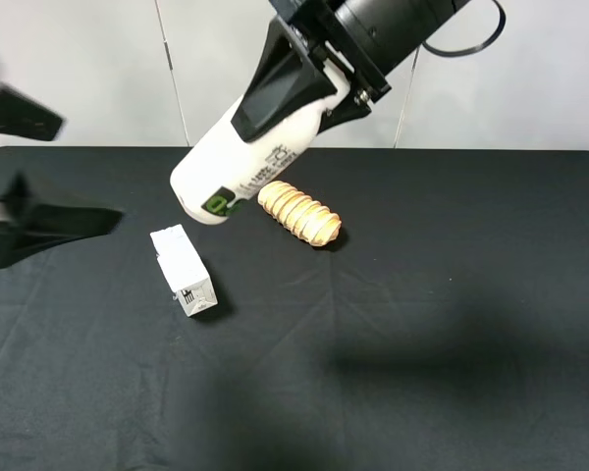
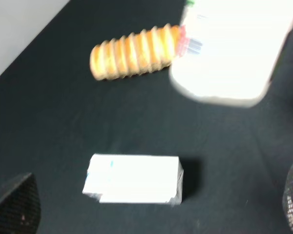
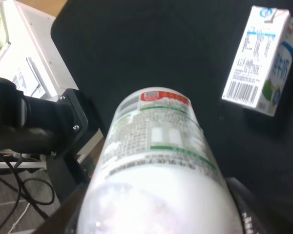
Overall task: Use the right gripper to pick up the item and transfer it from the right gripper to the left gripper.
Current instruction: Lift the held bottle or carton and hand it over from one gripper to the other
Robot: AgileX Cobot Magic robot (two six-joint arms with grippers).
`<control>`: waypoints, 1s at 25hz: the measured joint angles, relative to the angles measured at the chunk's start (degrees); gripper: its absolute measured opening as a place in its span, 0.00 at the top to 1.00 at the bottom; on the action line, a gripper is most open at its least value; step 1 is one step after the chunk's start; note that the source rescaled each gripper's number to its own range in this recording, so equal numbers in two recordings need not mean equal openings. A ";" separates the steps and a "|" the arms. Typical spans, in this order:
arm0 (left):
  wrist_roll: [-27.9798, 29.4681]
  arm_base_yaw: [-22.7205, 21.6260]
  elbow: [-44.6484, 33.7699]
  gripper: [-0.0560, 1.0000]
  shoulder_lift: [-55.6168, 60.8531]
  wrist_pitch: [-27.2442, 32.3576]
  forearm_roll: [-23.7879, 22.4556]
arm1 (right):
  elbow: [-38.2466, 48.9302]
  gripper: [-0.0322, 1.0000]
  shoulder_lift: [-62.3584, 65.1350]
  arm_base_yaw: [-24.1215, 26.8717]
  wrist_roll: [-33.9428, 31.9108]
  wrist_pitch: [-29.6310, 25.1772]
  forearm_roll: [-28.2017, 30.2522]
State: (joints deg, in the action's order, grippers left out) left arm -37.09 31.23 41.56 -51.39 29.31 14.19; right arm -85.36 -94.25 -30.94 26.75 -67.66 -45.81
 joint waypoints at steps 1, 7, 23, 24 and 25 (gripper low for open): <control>-0.05 1.41 0.52 0.00 -1.32 -0.63 0.00 | -0.33 0.95 0.00 0.00 0.01 0.00 0.00; -0.11 8.37 3.74 0.00 -7.51 -4.70 0.00 | -0.83 0.95 0.00 0.00 0.06 -0.12 -0.31; -0.16 12.03 6.39 0.00 -18.55 -13.29 0.00 | -0.83 0.95 0.00 0.00 0.06 -0.29 -1.78; -0.16 12.03 6.39 0.00 -18.83 -13.41 0.00 | -0.83 0.95 0.00 0.00 0.06 -0.29 -1.91; -0.22 12.03 6.39 0.00 -19.12 -13.41 0.00 | -0.83 0.95 0.00 0.00 0.06 -0.29 -2.02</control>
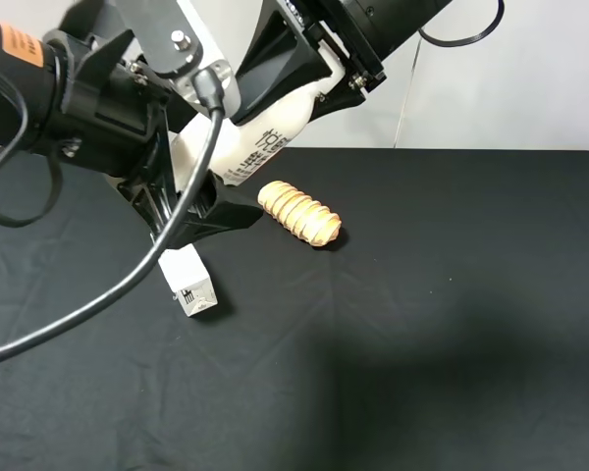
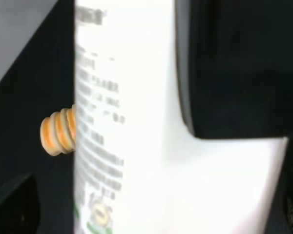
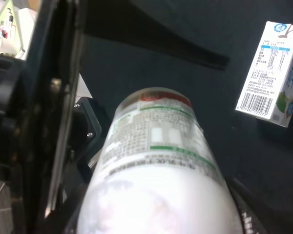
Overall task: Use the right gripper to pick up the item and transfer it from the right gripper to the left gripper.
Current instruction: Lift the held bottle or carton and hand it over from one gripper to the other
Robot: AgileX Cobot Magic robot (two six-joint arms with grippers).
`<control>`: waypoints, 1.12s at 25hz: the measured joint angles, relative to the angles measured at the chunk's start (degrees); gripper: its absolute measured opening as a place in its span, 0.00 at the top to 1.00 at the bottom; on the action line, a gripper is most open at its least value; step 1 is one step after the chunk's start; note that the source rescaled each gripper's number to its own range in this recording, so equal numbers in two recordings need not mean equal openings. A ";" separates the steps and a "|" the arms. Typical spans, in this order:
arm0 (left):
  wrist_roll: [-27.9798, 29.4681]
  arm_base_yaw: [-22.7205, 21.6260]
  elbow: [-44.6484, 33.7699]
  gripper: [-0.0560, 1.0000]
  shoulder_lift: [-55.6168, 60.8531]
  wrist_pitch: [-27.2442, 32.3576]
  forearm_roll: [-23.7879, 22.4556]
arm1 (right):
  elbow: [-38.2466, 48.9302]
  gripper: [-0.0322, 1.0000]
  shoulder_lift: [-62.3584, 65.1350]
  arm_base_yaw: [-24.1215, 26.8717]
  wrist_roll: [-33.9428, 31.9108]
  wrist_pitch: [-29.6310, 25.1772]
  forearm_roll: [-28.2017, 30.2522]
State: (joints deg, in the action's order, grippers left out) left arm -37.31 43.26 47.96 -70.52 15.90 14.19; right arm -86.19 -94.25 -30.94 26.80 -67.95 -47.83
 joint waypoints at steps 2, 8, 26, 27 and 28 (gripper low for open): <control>-0.30 0.00 0.00 0.00 -0.35 -0.35 0.00 | 0.00 0.95 0.00 0.00 0.00 0.00 0.00; -0.56 0.00 0.00 0.38 -0.36 -2.47 0.00 | 0.00 0.95 0.00 0.00 0.00 0.00 -0.21; -0.98 0.18 0.00 0.94 -0.41 -2.72 0.06 | -0.08 0.95 0.00 0.00 -0.24 0.16 -0.47; -0.98 0.18 0.00 0.94 -0.41 -2.72 0.06 | -0.08 0.84 0.00 0.00 -0.31 0.16 -0.49; -0.98 0.18 0.00 0.94 -0.41 -2.72 0.06 | -0.13 0.61 0.00 0.00 -0.44 -0.21 -1.03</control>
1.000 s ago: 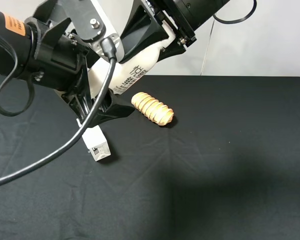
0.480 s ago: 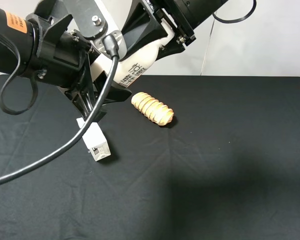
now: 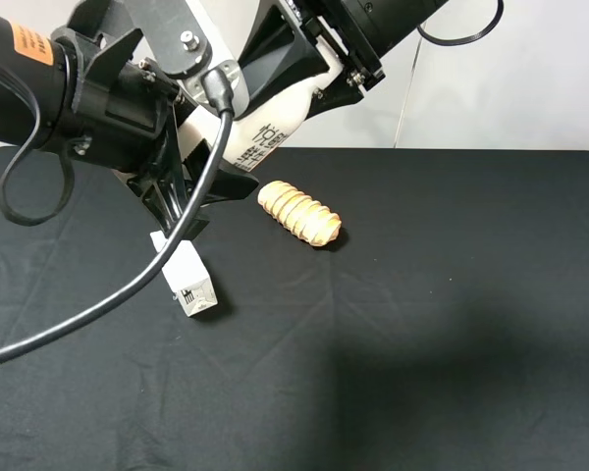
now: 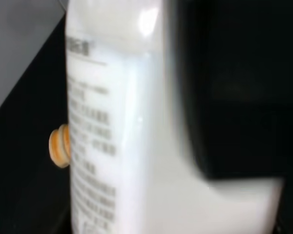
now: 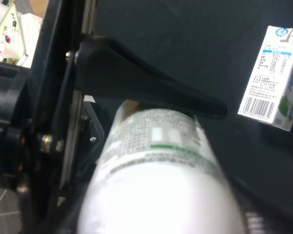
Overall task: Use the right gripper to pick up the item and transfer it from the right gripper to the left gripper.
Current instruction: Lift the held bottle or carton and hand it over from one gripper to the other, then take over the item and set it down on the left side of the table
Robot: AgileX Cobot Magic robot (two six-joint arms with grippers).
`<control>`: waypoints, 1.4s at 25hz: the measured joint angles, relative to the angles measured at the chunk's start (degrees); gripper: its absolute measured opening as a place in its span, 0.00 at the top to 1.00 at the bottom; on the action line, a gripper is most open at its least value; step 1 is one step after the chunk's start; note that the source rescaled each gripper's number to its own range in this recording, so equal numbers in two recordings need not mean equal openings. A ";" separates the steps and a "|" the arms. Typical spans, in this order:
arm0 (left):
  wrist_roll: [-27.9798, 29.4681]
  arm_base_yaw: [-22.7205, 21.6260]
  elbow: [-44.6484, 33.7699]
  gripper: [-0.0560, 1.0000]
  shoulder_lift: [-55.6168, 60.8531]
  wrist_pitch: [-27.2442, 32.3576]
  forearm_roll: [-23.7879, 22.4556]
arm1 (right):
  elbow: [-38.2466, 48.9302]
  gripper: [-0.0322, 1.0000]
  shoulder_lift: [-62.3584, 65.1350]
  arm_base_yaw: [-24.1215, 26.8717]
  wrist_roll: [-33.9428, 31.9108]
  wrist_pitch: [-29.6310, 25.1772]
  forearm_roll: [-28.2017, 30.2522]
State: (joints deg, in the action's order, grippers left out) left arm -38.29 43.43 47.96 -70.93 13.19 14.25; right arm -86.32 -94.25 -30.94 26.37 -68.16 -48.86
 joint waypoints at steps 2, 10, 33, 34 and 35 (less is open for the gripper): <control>0.00 0.00 0.00 0.94 -0.28 0.00 -0.06 | -0.06 0.22 0.14 0.00 0.00 -0.48 -0.29; 0.00 0.00 0.00 0.94 -0.56 0.00 -0.06 | -0.06 0.02 0.15 0.00 0.00 -0.63 1.25; 0.00 0.00 0.00 0.94 -0.56 -1.33 -0.06 | -2.11 0.01 10.75 0.00 -6.98 -1.35 22.47; 0.00 0.00 0.00 0.94 -0.56 -1.33 -0.06 | -2.11 0.01 11.58 0.00 -7.44 -1.38 23.52; 0.00 0.00 0.00 0.94 -0.56 -1.33 -0.06 | -2.11 0.01 12.23 0.00 -8.31 -1.38 24.89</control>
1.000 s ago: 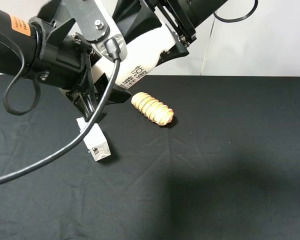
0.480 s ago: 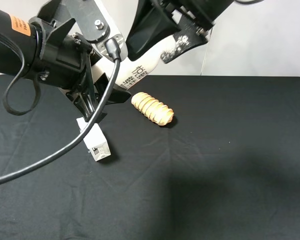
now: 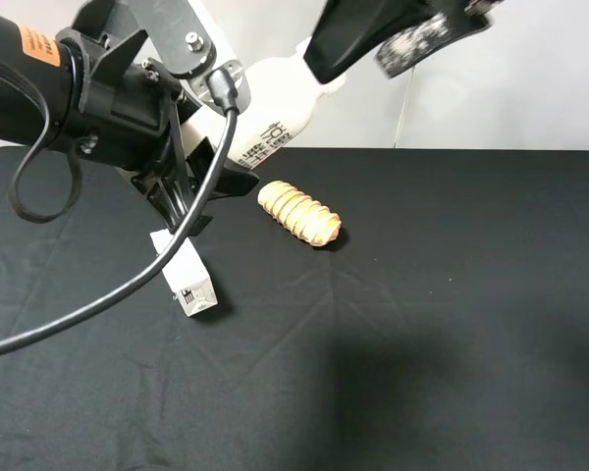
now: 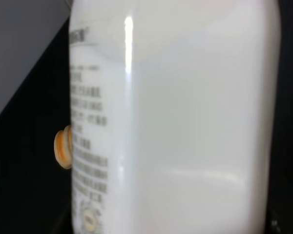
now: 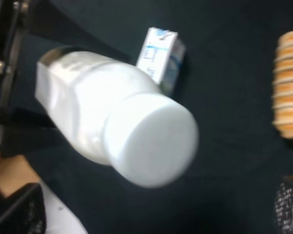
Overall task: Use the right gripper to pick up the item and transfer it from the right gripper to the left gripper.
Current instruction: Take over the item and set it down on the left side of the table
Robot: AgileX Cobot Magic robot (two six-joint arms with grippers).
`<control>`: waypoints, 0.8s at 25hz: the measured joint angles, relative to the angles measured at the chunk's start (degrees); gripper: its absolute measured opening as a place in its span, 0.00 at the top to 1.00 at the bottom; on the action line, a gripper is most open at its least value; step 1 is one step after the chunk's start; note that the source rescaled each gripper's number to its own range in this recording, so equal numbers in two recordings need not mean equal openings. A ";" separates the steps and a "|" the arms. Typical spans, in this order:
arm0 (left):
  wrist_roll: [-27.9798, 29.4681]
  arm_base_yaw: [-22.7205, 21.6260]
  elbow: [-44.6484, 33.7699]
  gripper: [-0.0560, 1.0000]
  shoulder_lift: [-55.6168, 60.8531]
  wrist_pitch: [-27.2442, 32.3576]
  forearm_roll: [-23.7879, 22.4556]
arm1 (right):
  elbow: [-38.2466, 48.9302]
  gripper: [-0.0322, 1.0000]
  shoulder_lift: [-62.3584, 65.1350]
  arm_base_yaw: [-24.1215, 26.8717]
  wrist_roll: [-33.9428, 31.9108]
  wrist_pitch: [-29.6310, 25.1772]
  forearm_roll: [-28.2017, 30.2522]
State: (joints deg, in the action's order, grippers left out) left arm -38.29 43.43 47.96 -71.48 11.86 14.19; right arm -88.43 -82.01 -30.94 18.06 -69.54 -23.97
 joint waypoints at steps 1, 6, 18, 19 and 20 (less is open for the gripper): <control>0.00 0.00 0.00 0.94 0.00 0.00 0.00 | 0.34 0.01 0.85 0.00 -0.71 0.00 1.45; 0.00 0.00 0.00 0.94 0.00 0.00 0.00 | 7.15 0.01 7.12 0.00 -4.49 0.00 8.60; 0.04 0.00 0.00 0.94 0.00 -0.07 0.00 | 26.49 0.00 34.88 0.00 -14.65 -0.14 23.29; 0.04 0.00 0.00 0.94 0.00 -0.16 0.00 | 27.58 0.00 37.60 0.00 -14.82 -0.14 23.35; 0.04 0.00 0.00 0.94 0.00 -0.33 0.00 | 28.58 0.00 40.32 0.00 -14.82 -0.14 23.35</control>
State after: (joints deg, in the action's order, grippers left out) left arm -38.25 43.43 47.96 -71.48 11.53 14.19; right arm -59.86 -41.69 -30.94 3.24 -69.68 -0.62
